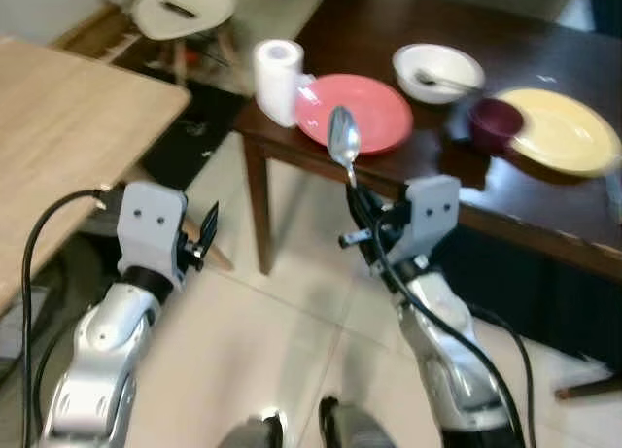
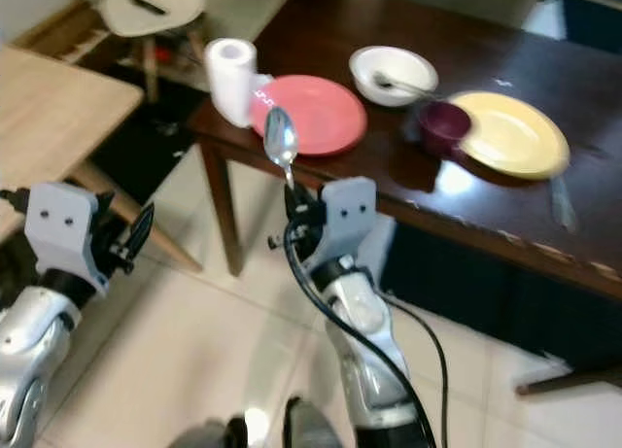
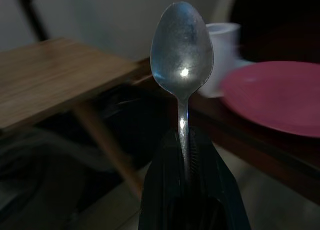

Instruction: Setting the table

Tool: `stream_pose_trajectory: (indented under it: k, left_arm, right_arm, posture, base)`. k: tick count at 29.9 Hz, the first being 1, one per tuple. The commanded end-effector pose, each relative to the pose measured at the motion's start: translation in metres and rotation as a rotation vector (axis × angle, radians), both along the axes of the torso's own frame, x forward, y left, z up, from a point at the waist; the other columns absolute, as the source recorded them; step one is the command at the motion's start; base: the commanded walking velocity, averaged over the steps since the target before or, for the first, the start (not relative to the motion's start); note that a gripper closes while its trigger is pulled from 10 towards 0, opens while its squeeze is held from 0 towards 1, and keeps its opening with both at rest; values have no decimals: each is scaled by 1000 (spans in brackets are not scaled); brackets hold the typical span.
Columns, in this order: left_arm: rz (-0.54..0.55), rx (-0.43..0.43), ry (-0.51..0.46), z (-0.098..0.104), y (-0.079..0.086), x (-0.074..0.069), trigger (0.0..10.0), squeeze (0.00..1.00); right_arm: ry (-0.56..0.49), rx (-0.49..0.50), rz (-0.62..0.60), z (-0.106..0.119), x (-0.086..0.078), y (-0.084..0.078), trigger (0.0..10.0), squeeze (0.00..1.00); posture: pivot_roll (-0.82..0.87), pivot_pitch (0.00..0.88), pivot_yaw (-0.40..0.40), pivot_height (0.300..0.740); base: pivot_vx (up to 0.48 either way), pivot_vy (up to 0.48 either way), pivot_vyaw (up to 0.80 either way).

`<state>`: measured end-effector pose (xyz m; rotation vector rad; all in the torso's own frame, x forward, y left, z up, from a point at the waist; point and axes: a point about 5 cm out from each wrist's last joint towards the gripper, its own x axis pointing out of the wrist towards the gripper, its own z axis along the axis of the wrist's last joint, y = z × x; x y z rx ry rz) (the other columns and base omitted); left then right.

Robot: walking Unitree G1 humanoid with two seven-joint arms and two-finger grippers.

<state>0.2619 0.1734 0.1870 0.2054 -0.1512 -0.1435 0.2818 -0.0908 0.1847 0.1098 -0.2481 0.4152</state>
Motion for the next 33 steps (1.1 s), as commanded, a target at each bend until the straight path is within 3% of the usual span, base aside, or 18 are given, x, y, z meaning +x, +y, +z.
stream_pose_trajectory:
  k: [1,12,22,33]
  left_arm:
    - [1,6,17,-5,0,-2,10000,0]
    - [8,-7,18,-5,0,0,10000,0]
    - [19,-48,43,-5,1,2,10000,0]
    - [19,-32,53,-7,0,4,10000,0]
  right_arm:
    - [0,19,57,1,-6,6,10000,0]
    - [20,58,254,2,-18,21,10000,0]
    - [32,104,273,5,-18,21,10000,0]
    - [50,105,276,2,-18,21,10000,0]
  posture:
    - [-72,118,21,740]
    - [-66,119,26,740]
    - [-61,119,29,740]
    - [-62,111,33,740]
  base:
    - [0,0,794]
    - [0,0,794]
    - [0,0,794]
    - [0,0,794]
